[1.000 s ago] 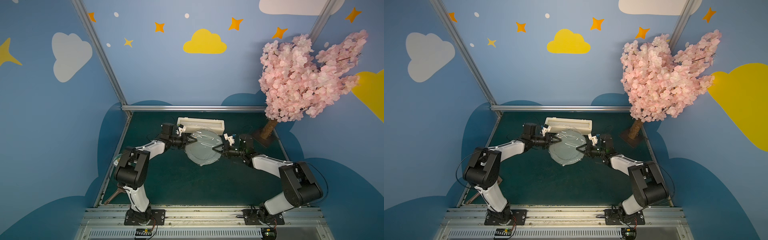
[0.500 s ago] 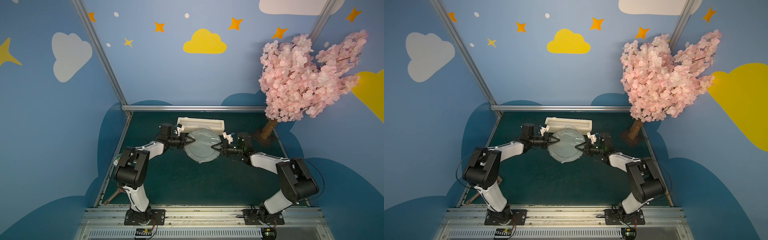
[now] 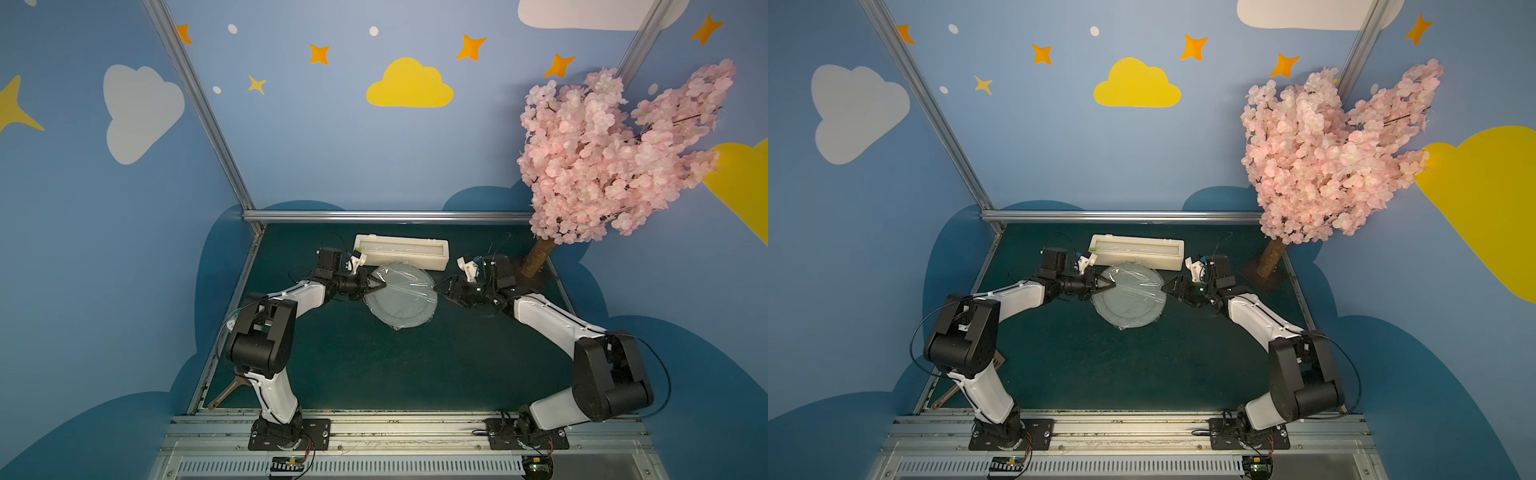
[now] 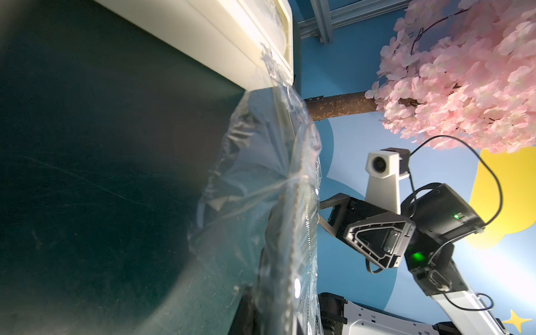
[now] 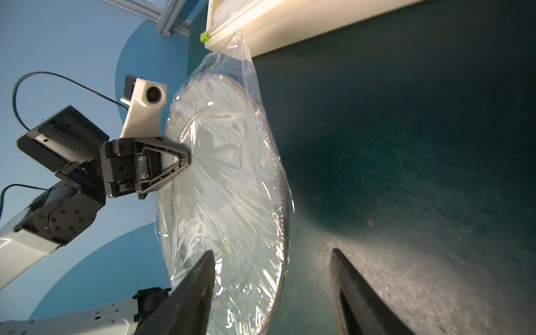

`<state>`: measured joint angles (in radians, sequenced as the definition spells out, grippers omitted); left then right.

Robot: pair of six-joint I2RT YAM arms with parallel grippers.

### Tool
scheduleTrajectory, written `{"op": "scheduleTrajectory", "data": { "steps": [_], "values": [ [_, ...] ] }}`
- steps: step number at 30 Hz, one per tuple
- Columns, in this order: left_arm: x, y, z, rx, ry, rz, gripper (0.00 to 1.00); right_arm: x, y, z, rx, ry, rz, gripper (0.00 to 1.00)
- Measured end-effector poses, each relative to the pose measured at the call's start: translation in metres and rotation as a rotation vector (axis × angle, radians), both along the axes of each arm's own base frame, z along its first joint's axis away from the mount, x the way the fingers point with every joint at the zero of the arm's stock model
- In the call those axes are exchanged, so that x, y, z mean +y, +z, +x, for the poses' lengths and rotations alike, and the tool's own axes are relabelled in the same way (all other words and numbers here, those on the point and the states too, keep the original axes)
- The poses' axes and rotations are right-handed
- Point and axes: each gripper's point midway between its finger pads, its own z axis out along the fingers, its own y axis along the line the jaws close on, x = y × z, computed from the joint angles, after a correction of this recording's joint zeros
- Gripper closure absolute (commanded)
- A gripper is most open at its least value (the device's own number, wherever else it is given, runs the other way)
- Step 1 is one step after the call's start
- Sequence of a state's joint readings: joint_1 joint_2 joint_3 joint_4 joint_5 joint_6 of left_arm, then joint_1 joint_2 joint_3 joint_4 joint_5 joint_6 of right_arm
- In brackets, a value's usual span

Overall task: Wrap the plate with plastic wrap
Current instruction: Cover the plate with plastic wrap.

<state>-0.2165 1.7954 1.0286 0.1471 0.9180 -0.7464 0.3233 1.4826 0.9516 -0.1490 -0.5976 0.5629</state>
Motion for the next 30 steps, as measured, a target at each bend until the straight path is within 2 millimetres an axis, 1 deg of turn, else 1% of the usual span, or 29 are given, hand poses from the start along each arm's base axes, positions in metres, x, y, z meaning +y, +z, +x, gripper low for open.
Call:
{"op": "scheduleTrajectory", "data": {
  "steps": [3, 7, 9, 10, 12, 20, 23, 27, 30],
  "values": [
    [-0.003, 0.009, 0.0, -0.04, -0.026, -0.031, 0.97, 0.003, 0.029, 0.012, -0.089, 0.034, -0.022, 0.36],
    [-0.009, 0.017, -0.001, -0.112, -0.059, -0.052, 0.97, 0.017, 0.073, 0.034, -0.209, 0.104, -0.012, 0.37],
    [-0.01, 0.016, -0.004, -0.142, -0.068, -0.048, 0.97, 0.026, 0.086, 0.043, -0.254, 0.143, -0.014, 0.37],
    [-0.01, 0.015, -0.007, -0.151, -0.074, -0.046, 0.97, 0.03, 0.09, 0.046, -0.266, 0.16, -0.015, 0.37],
    [-0.011, 0.014, -0.01, -0.166, -0.086, -0.044, 0.97, 0.038, 0.092, 0.048, -0.282, 0.196, -0.018, 0.39],
    [-0.02, 0.014, -0.016, -0.212, -0.126, -0.04, 0.97, 0.059, 0.08, 0.041, -0.252, 0.306, 0.005, 0.41],
    [-0.022, 0.015, -0.019, -0.217, -0.141, -0.047, 0.97, 0.063, 0.071, 0.041, -0.226, 0.329, 0.023, 0.42],
    [-0.023, 0.018, -0.021, -0.228, -0.152, -0.053, 0.97, 0.069, 0.054, 0.04, -0.171, 0.362, 0.05, 0.43],
    [-0.022, 0.015, -0.02, -0.221, -0.144, -0.042, 0.97, 0.074, 0.046, 0.038, -0.14, 0.392, 0.085, 0.44]
  ]
}}
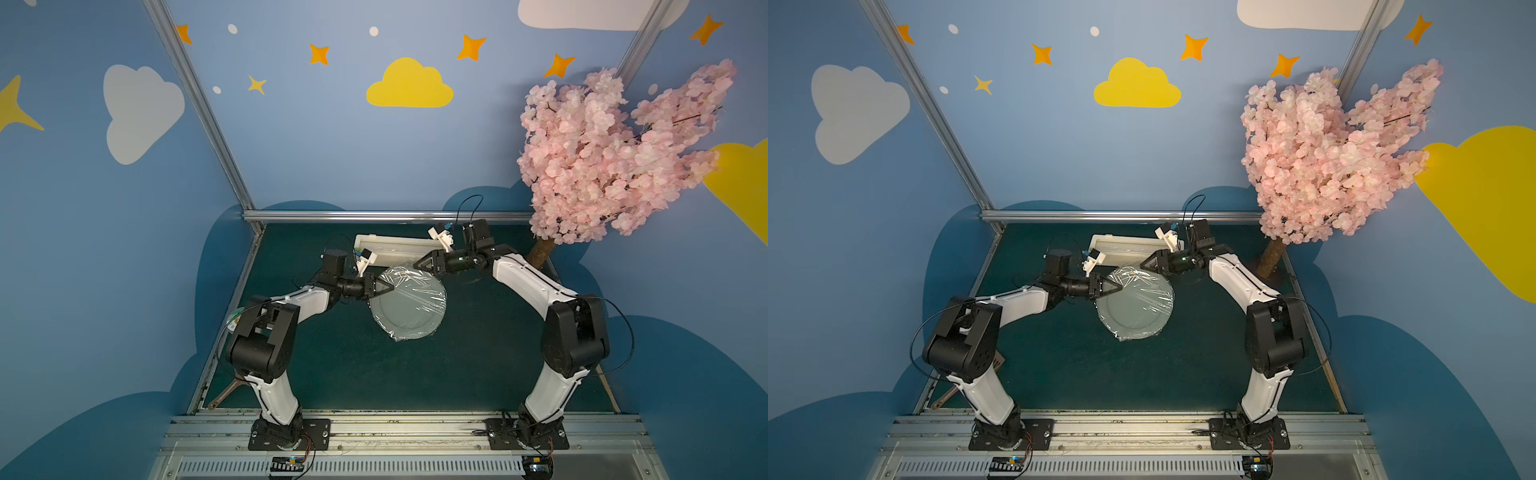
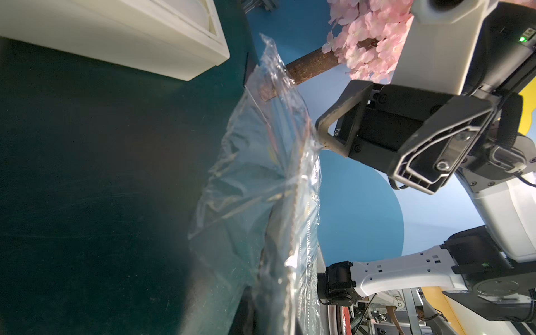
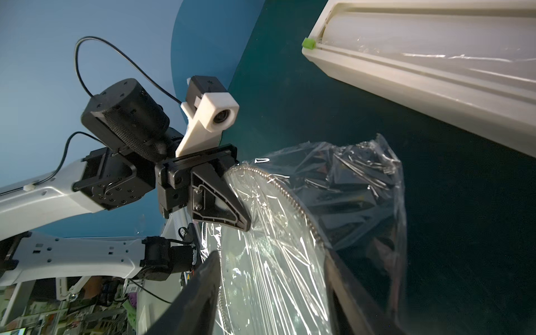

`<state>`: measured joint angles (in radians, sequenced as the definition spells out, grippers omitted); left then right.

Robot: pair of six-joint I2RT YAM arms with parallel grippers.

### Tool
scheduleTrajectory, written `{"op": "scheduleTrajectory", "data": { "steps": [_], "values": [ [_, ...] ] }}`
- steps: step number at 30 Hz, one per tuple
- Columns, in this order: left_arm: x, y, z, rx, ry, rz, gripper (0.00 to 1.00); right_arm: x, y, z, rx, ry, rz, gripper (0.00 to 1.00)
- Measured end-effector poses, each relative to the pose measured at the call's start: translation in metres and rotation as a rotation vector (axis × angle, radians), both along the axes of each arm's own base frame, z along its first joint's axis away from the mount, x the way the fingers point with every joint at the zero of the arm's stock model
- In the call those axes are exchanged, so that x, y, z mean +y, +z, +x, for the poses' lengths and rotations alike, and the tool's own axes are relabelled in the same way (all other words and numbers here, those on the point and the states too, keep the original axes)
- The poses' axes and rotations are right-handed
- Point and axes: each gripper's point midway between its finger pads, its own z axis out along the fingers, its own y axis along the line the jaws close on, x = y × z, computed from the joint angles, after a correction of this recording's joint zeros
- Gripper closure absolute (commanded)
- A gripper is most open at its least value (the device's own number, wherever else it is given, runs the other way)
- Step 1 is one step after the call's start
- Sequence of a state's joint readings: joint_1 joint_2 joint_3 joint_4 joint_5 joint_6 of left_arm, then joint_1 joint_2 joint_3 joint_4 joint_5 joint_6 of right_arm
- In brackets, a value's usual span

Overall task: Wrap the plate with plastic wrap
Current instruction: Cover the plate with plastic wrap.

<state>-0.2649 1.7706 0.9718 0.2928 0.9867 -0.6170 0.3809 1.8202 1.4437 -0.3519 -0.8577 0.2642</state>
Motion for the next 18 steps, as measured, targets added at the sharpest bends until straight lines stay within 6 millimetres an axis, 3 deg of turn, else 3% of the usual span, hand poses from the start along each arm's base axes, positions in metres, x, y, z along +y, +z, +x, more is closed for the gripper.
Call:
{"op": "scheduleTrajectory", "data": {
  "steps": [6, 12, 18],
  "values": [
    [0.001, 0.0, 0.0, -0.007, 0.001, 0.003, 0.97, 0.006, -0.005, -0.009, 0.059, 0.056, 0.088, 0.46],
    [0.001, -0.003, 0.001, 0.002, 0.009, 0.014, 0.97, 0.004, -0.015, -0.015, 0.102, 0.062, 0.108, 0.41],
    [0.0, -0.001, 0.0, -0.007, 0.001, 0.013, 0.97, 0.001, 0.0, -0.006, 0.056, 0.033, 0.068, 0.35]
  ]
}}
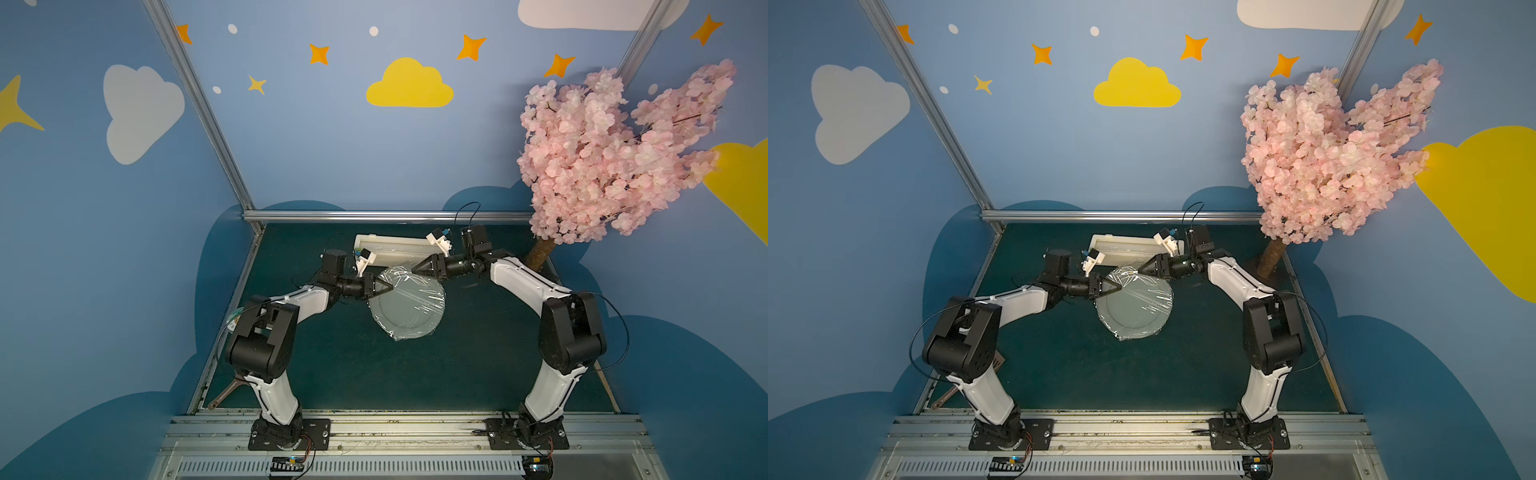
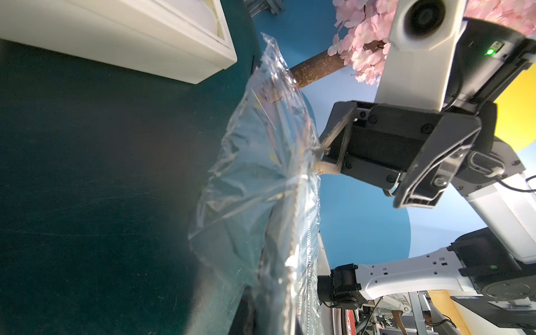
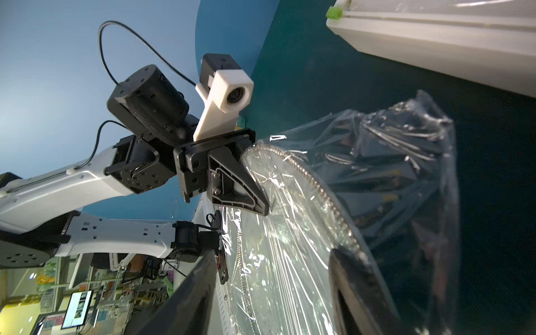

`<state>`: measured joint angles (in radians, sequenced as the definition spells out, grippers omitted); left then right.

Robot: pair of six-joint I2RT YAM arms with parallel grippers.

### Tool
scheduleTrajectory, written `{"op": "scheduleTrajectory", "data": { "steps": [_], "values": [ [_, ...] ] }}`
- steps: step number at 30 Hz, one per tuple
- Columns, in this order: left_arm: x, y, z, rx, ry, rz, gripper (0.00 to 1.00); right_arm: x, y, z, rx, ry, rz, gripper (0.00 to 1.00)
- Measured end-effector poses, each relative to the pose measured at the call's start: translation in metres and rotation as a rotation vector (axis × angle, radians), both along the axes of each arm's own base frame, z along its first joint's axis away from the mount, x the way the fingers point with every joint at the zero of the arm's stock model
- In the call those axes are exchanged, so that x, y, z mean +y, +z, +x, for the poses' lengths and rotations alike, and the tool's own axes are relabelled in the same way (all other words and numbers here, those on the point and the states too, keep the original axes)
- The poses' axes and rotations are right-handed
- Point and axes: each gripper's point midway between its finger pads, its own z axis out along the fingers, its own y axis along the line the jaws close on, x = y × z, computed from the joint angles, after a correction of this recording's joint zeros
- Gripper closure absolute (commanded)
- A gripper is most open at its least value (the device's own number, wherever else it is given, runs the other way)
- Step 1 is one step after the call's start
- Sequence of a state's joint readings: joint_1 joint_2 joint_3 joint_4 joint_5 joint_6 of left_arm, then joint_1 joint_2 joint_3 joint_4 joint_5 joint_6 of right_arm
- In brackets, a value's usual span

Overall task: Wrap the plate with plastic wrap
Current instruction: Cover the plate with plastic wrap, then place the plate at the center of the board.

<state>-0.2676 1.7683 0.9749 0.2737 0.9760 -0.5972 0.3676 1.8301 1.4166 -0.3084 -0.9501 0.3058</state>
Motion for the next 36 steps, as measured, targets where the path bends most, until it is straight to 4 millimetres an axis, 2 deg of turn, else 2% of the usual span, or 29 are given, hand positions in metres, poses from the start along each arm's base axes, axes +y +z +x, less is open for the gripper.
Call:
{"op": "scheduleTrajectory", "data": {
  "steps": [6, 9, 13, 19, 23, 26, 32, 36],
  "values": [
    [-0.01, 0.009, -0.007, -0.025, -0.059, -0.013, 0.97, -0.001, 0.03, 0.019, -0.093, -0.029, -0.015, 0.33],
    [-0.014, 0.012, -0.009, -0.034, -0.08, -0.017, 0.97, 0.002, 0.036, 0.028, -0.118, -0.026, -0.016, 0.36],
    [-0.014, 0.013, -0.01, -0.036, -0.088, -0.011, 0.97, 0.005, 0.019, 0.033, -0.081, -0.013, -0.024, 0.42],
    [-0.015, 0.021, -0.006, -0.06, -0.093, -0.01, 0.97, 0.005, -0.017, 0.013, 0.048, 0.019, -0.005, 0.45],
    [-0.013, 0.016, -0.007, -0.034, -0.09, 0.005, 0.97, 0.001, -0.028, 0.004, 0.099, 0.02, 0.039, 0.45],
    [-0.012, 0.014, -0.008, -0.019, -0.085, 0.01, 0.97, -0.001, -0.031, -0.001, 0.124, 0.015, 0.071, 0.45],
    [-0.008, 0.015, -0.003, -0.027, -0.069, 0.011, 0.97, 0.0, -0.021, -0.007, 0.131, 0.025, 0.14, 0.48],
    [-0.007, 0.016, 0.001, -0.04, -0.055, 0.012, 0.97, 0.0, -0.017, -0.007, 0.13, 0.027, 0.173, 0.59]
  ]
}}
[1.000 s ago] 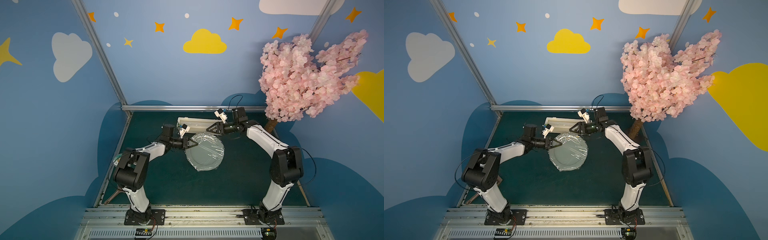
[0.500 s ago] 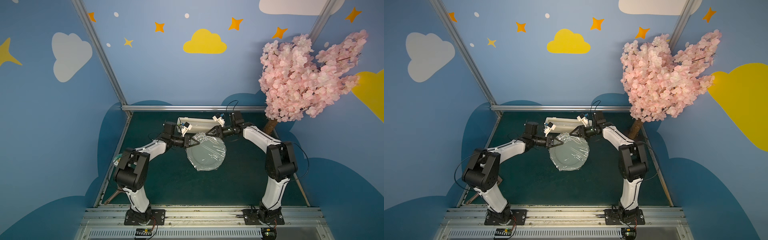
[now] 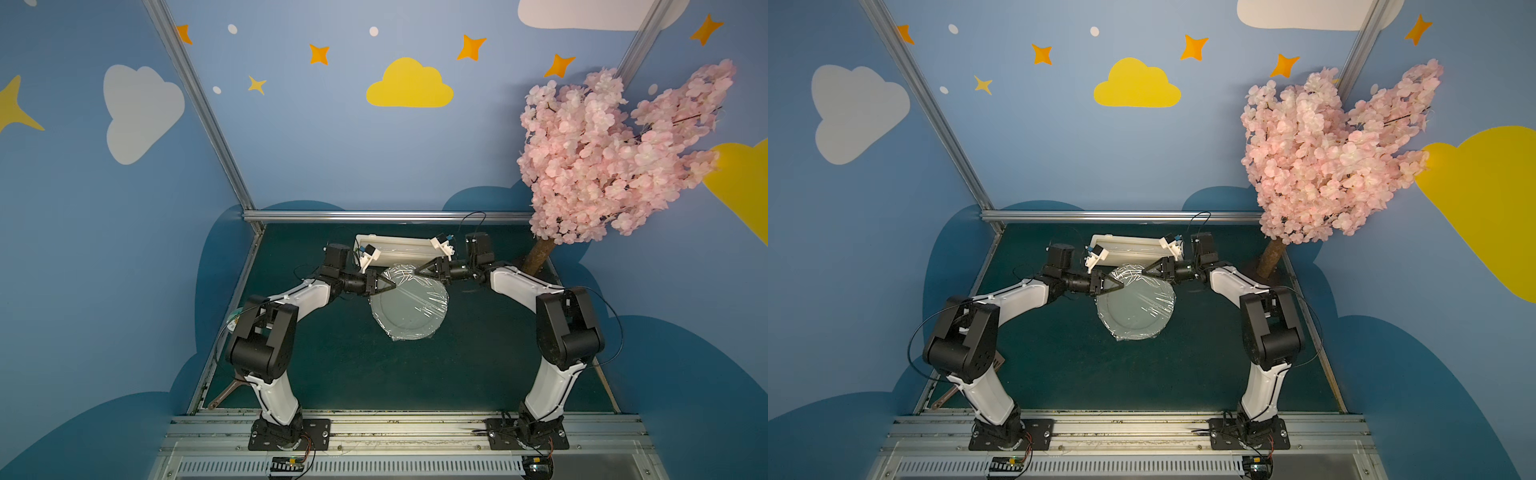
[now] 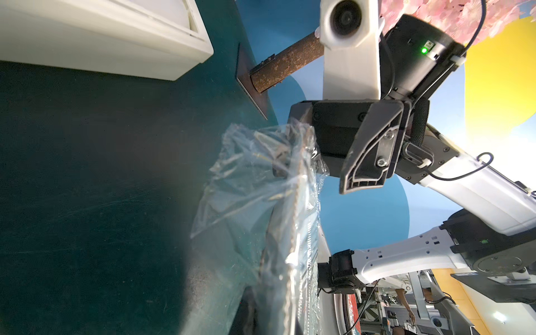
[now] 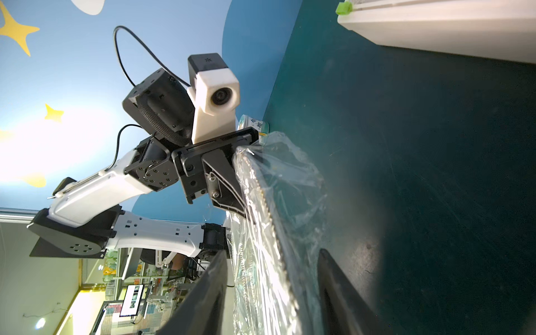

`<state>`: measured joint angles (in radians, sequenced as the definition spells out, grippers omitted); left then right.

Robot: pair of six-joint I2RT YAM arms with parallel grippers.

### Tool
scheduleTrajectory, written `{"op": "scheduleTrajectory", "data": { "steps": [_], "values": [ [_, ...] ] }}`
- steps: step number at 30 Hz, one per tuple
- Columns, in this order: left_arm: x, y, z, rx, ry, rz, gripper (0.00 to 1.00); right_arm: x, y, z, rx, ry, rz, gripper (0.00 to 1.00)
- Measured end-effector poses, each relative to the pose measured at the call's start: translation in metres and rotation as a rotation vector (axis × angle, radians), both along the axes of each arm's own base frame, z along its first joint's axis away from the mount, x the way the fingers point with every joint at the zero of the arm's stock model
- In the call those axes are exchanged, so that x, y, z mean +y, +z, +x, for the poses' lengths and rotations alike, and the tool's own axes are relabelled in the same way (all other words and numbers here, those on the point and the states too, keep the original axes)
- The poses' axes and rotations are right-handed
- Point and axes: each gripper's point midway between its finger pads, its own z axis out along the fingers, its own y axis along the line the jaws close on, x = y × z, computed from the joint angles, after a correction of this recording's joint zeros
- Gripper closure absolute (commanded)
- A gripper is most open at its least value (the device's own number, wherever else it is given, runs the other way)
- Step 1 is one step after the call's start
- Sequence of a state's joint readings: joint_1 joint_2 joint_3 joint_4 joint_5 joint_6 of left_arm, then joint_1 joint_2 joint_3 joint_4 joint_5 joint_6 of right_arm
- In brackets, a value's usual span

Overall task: Wrap the plate with plastic wrap
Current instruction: Place the plate at the center of the board.

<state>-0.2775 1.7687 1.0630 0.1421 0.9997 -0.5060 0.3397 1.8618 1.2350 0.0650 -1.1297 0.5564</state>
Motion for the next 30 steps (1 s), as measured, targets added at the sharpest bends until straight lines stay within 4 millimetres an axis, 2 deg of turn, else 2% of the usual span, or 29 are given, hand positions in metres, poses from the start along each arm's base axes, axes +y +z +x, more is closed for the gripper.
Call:
{"op": "scheduleTrajectory", "data": {
  "steps": [9, 13, 16, 17, 19, 23, 30],
  "values": [
    [0.003, 0.0, 0.0, -0.024, 0.012, -0.033, 0.97, -0.001, -0.001, 0.002, -0.017, -0.009, 0.018, 0.9],
    [0.006, -0.001, 0.002, -0.012, 0.042, -0.035, 0.9, -0.001, -0.003, 0.004, -0.049, -0.015, 0.013, 0.99],
    [0.008, -0.004, 0.007, -0.022, 0.082, -0.02, 0.7, -0.002, -0.007, 0.004, -0.05, -0.026, -0.009, 1.0],
    [0.009, -0.006, 0.011, -0.028, 0.102, -0.012, 0.59, -0.002, -0.01, 0.002, -0.038, -0.031, -0.025, 1.0],
    [0.011, -0.007, 0.016, -0.042, 0.132, 0.001, 0.0, -0.001, -0.018, 0.0, -0.023, -0.046, -0.059, 1.0],
    [0.021, -0.014, 0.025, -0.022, 0.228, 0.067, 0.0, -0.005, -0.043, -0.003, 0.015, -0.09, -0.145, 1.0],
    [0.067, -0.045, 0.034, 0.085, 0.451, 0.267, 0.0, -0.016, -0.09, 0.005, 0.067, -0.151, -0.263, 1.0]
  ]
}}
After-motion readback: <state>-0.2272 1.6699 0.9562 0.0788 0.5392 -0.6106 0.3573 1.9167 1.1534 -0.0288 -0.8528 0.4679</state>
